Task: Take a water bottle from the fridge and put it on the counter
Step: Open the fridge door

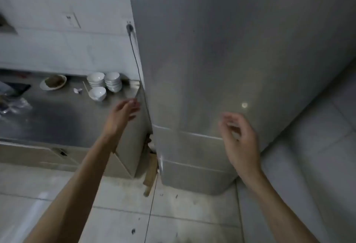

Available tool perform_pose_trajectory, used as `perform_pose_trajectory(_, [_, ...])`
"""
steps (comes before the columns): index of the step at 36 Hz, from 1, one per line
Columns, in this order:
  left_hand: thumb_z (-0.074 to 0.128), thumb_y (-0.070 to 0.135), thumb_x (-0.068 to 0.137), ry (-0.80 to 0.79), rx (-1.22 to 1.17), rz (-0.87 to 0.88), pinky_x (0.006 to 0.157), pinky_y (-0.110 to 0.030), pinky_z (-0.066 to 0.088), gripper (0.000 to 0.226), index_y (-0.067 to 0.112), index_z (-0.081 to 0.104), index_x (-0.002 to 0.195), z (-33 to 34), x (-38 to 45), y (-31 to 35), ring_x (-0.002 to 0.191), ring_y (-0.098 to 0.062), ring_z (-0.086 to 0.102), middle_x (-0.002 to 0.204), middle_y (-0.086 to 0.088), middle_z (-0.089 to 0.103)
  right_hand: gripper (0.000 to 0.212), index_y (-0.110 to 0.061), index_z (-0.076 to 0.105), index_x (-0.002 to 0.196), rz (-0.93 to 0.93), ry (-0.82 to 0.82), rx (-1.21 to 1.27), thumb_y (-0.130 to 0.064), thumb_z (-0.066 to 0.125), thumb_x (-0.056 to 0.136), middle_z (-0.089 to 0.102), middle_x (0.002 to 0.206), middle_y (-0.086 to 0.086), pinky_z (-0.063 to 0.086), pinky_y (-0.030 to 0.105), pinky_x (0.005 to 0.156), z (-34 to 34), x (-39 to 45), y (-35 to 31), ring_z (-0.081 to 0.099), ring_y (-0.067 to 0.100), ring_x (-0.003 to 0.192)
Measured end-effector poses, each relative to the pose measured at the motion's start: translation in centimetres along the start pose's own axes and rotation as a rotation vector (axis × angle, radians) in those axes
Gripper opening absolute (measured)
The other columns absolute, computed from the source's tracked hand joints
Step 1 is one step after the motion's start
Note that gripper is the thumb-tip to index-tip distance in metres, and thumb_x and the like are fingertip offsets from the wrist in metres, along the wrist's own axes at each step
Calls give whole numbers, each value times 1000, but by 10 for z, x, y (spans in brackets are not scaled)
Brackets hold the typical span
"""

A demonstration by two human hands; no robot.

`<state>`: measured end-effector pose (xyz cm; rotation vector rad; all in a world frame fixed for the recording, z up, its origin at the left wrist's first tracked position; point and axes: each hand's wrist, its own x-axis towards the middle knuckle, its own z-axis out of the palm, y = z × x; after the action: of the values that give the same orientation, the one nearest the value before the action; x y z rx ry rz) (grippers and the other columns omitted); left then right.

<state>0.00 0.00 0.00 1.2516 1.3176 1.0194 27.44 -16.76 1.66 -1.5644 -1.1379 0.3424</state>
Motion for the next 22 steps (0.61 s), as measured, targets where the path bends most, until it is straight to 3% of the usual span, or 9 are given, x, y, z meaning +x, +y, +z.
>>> perform_pose_trajectory(4, [51, 26, 106, 19, -74, 113, 95, -36, 55, 34, 7, 66, 129, -8, 68, 87, 105, -22, 72, 114, -6, 77, 35, -18, 65, 122, -325, 333, -48, -30, 68, 90, 61, 118, -13, 51, 27, 97, 30, 53, -73, 64, 19, 110])
perform_pose_trajectory(8, [58, 35, 99, -94, -108, 196, 85, -33, 62, 29, 16, 74, 116, -4, 120, 143, 99, -13, 78, 113, -1, 80, 44, -1, 61, 126, -476, 463, -98, -20, 73, 88, 59, 134, 14, 41, 29, 113, 84, 98, -123, 55, 31, 126])
perform_pose_trajectory(11, [57, 35, 101, -210, -73, 228, 70, -26, 61, 20, 27, 74, 106, 5, 140, 171, 82, -4, 77, 100, 10, 81, 56, -2, 59, 134, -513, 471, -153, -26, 74, 85, 47, 147, 20, 38, 46, 117, 125, 124, -156, 45, 38, 139])
perform_pose_trajectory(14, [55, 18, 100, -281, -49, 242, 62, -23, 59, 25, 31, 76, 96, 9, 154, 180, 76, -8, 76, 91, 11, 81, 69, -6, 54, 142, -577, 538, -260, -38, 72, 83, 39, 156, 24, 31, 55, 120, 159, 152, -180, 35, 44, 148])
perform_pose_trajectory(16, [54, 13, 93, -316, -47, 257, 72, -28, 60, 25, 24, 76, 89, 9, 159, 180, 79, -23, 73, 87, -2, 78, 82, -9, 46, 149, -606, 555, -352, -47, 72, 81, 33, 160, 25, 27, 59, 121, 178, 172, -190, 27, 46, 152])
perform_pose_trajectory(18, [53, 19, 89, -366, -81, 283, 87, -41, 59, 26, 17, 75, 101, 10, 161, 179, 90, -36, 70, 102, -25, 74, 98, -14, 36, 156, -567, 548, -479, -58, 70, 75, 26, 165, 25, 21, 63, 123, 194, 188, -195, 21, 47, 155])
perform_pose_trajectory(21, [55, 29, 86, -363, -75, 316, 57, -27, 58, 23, 30, 78, 85, 11, 165, 178, 67, -18, 72, 78, -5, 79, 115, -20, 19, 163, -480, 539, -669, -66, 66, 70, 9, 169, 27, 6, 69, 125, 216, 203, -192, 5, 51, 157])
perform_pose_trajectory(22, [54, 24, 92, -364, -56, 329, 58, -26, 58, 24, 29, 77, 88, 12, 168, 176, 70, -18, 74, 82, -3, 81, 119, -21, 12, 165, -461, 547, -710, -67, 66, 70, 2, 169, 27, 2, 69, 124, 222, 207, -191, -3, 51, 156])
